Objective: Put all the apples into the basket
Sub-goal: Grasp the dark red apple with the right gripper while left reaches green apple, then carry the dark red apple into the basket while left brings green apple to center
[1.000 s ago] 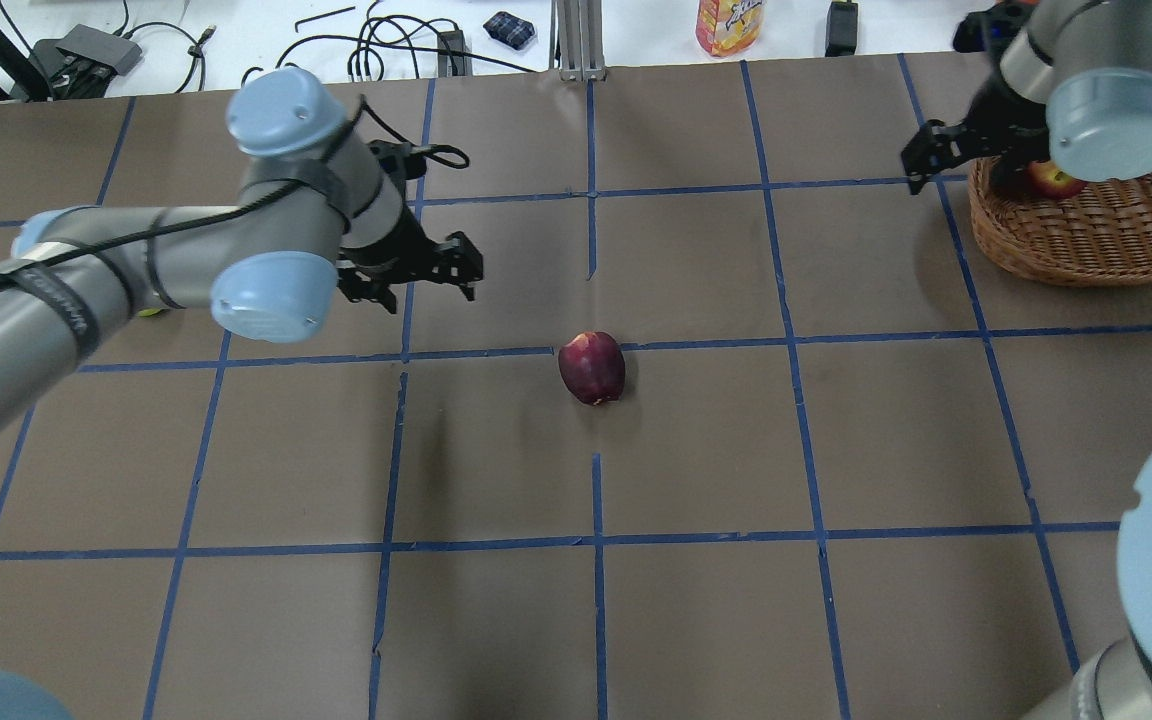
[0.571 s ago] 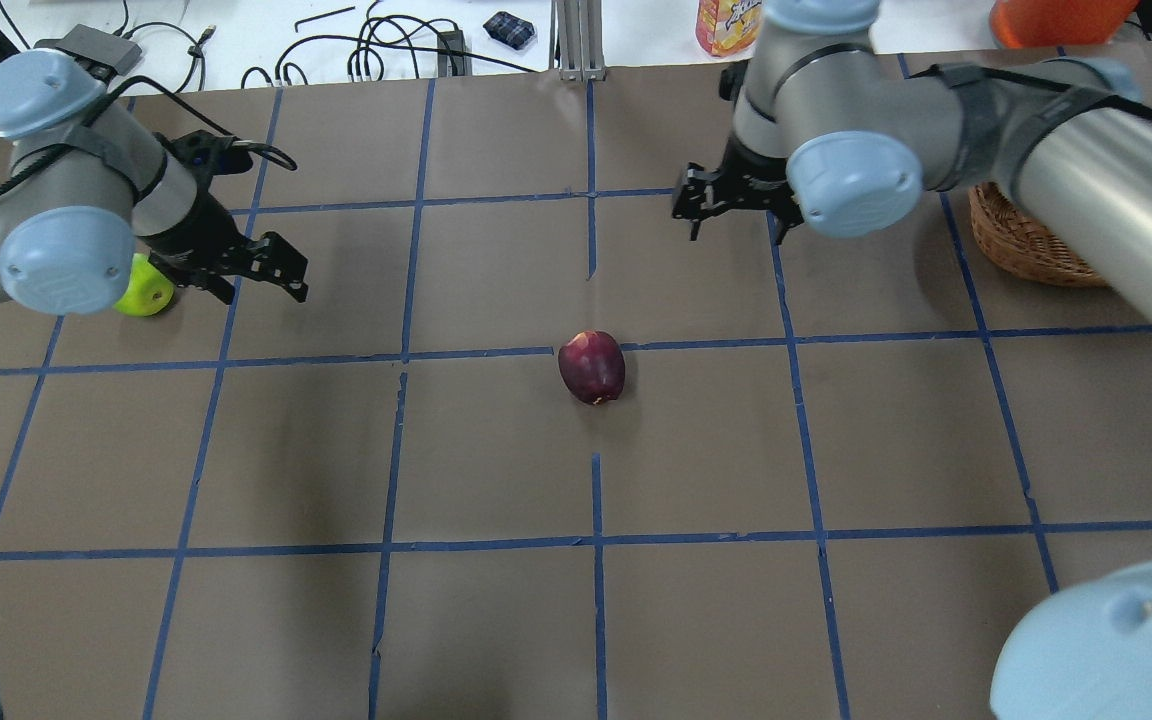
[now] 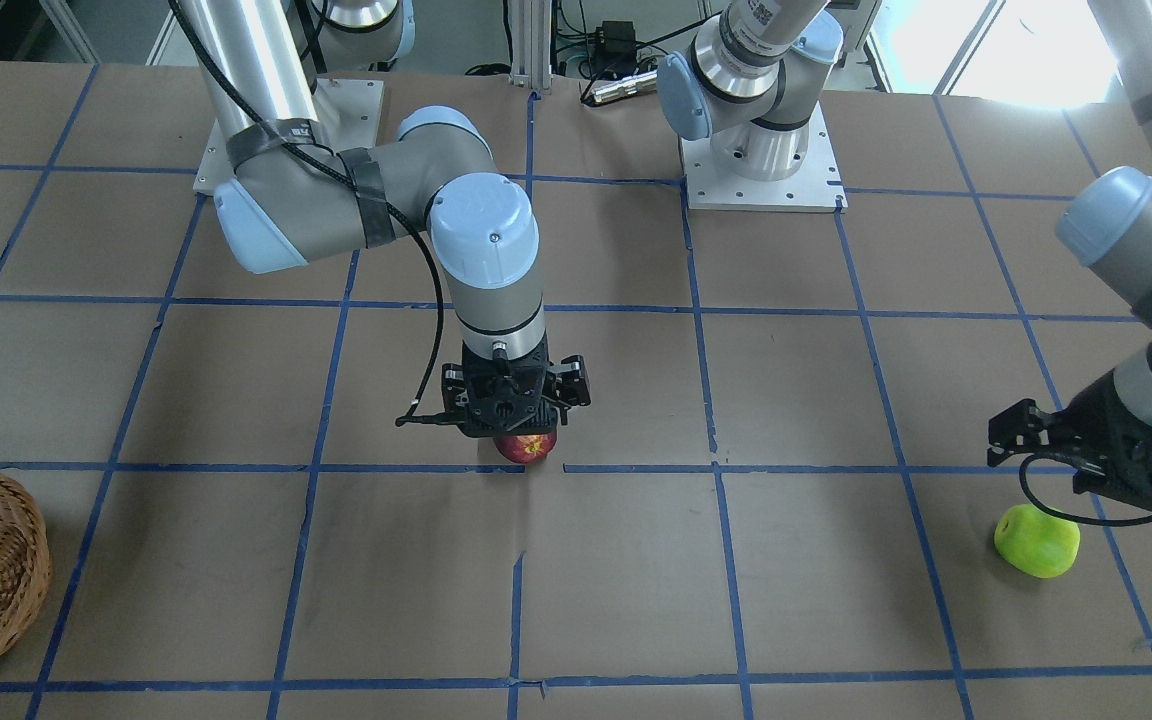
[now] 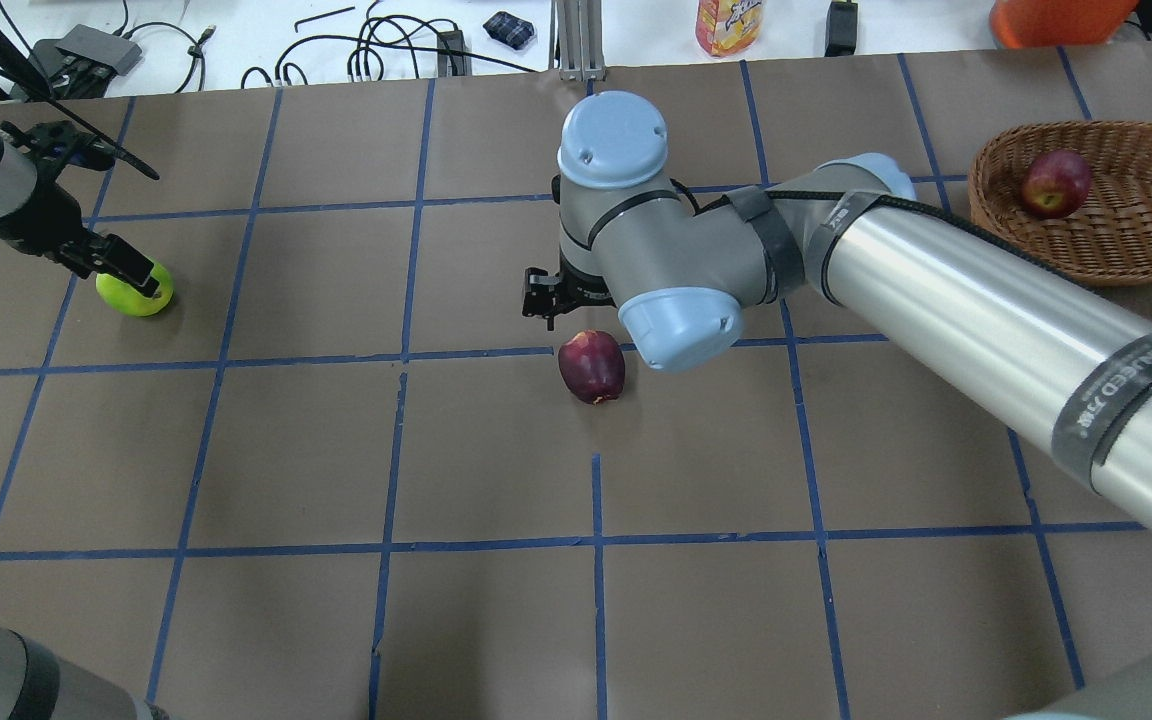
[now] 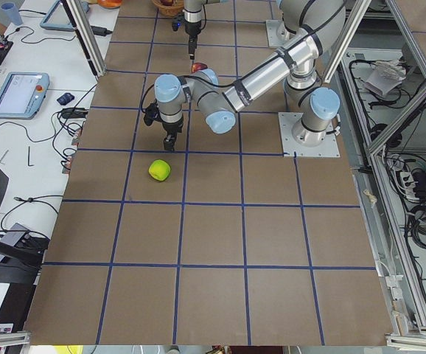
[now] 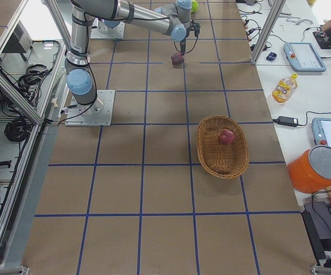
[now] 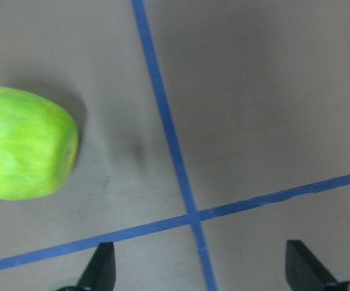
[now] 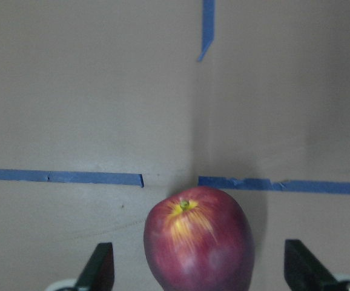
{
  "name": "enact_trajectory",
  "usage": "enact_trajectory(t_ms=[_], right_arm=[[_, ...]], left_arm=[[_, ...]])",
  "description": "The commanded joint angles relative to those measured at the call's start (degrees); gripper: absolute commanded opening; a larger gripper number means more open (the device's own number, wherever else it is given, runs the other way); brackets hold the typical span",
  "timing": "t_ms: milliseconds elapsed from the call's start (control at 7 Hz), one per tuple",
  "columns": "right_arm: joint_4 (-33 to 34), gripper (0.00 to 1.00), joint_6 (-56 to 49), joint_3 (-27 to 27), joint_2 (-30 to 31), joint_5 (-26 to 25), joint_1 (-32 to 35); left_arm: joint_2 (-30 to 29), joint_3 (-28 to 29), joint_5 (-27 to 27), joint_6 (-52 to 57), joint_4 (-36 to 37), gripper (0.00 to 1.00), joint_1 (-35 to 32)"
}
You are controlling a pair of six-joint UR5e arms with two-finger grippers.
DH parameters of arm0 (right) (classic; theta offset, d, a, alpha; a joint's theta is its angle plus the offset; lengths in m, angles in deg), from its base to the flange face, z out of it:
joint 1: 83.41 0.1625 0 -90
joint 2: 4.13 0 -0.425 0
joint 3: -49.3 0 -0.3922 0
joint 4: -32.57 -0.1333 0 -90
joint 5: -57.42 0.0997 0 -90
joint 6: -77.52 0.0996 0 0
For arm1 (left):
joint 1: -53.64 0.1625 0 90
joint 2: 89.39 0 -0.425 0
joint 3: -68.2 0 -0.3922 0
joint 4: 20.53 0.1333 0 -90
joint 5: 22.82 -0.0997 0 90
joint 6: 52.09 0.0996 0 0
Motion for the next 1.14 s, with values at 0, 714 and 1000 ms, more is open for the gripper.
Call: enact_trajectory(t_ms=[0, 714, 1000], right_arm=[[7.55, 1.00, -12.47, -5.53, -1.48, -0.40, 1.74], [17.04, 0.80, -11.53, -6.62, -5.17, -1.02, 1.75], [15.21, 0.54, -10.82, -5.83, -3.60, -0.67, -0.35]], left_arm=[[-6.82, 6.20, -1.83, 4.44, -0.26, 1.00, 0.68], [-12.82, 6.74, -1.74, 5.94, 1.40, 0.28, 0.77], [-10.29, 6.65, -2.00, 5.69, -0.60, 0.00, -1.41]])
